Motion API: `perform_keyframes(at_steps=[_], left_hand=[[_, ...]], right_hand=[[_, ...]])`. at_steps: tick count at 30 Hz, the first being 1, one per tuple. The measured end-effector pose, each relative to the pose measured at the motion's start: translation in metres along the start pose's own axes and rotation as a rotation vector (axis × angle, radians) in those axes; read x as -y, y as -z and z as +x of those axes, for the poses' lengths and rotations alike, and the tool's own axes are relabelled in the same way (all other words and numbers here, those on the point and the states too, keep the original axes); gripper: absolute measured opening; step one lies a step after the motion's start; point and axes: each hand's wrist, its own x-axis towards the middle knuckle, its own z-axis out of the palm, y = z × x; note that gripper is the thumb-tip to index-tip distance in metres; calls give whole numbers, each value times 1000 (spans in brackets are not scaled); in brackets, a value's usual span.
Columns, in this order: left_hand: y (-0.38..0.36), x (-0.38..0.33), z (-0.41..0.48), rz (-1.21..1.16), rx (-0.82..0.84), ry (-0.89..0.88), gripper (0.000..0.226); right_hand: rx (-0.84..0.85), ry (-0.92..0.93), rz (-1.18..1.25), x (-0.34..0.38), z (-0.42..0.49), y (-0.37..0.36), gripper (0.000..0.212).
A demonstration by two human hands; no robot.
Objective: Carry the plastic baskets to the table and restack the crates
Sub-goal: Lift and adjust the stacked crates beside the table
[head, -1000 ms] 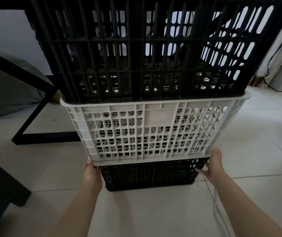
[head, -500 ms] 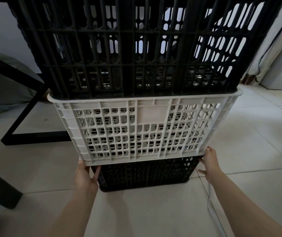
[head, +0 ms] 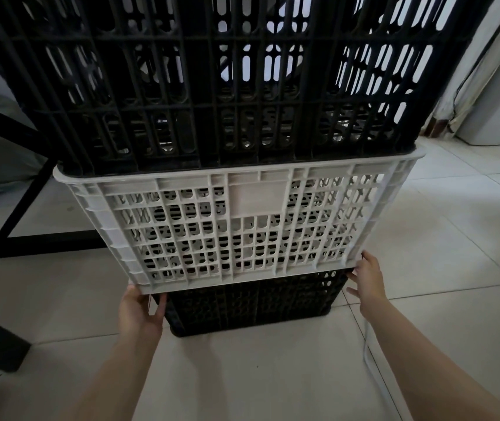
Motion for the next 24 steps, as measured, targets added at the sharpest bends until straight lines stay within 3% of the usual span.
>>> perform_keyframes(at_steps=[5, 16, 24], left_hand=[[-1, -4, -6, -65, 17, 45, 29], [-10, -5, -8, -125, -7, 93, 24], [-14, -10, -13, -176, -57, 139, 22]], right_hand=[[-7, -8, 72, 4, 0, -1, 52], [2, 40, -69, 8, -10, -3, 45], [-1, -46, 146, 5, -7, 3, 39]])
